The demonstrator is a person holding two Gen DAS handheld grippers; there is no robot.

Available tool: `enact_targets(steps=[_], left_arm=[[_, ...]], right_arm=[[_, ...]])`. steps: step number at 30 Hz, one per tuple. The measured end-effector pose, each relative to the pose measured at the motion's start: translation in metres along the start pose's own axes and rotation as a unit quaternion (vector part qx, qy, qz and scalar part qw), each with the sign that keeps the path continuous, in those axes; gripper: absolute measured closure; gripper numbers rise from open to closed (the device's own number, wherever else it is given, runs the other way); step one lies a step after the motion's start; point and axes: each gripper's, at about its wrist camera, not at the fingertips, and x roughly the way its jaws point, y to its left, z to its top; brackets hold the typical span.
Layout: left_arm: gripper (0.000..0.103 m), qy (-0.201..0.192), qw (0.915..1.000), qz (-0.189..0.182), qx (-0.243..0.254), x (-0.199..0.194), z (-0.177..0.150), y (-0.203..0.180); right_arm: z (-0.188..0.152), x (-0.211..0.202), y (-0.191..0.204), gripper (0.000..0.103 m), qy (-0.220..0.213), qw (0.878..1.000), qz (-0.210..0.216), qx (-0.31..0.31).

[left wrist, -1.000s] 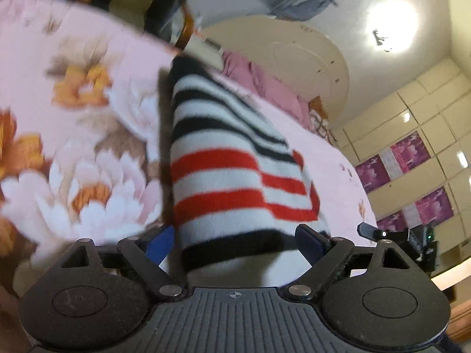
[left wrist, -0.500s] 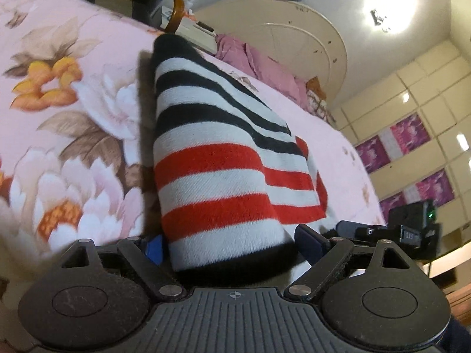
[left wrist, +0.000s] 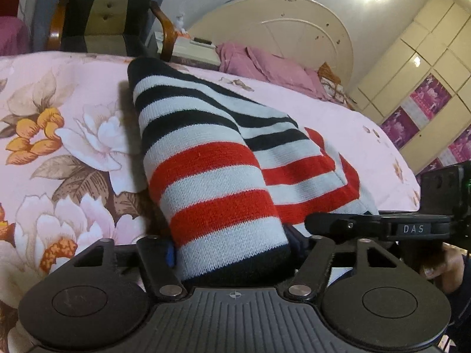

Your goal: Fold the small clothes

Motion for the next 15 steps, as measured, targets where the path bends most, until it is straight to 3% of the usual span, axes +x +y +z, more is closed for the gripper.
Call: enact_targets(steps=[8, 15], left_arm=[[0.045, -0.019, 0.9988, 0.010, 0.045, -0.032, 0.004, -0.024], [0.045, -0.043, 0.9973, 0.006, 0.058, -0.079, -0.001, -0.025]], right_arm=[[0.002, -0.017, 0.047, 0.065, -0.015, 0.996, -0.043, -0.074], [-0.006, -0.030, 0.089, 0.065, -0.029, 0.993, -0.050, -0.100]])
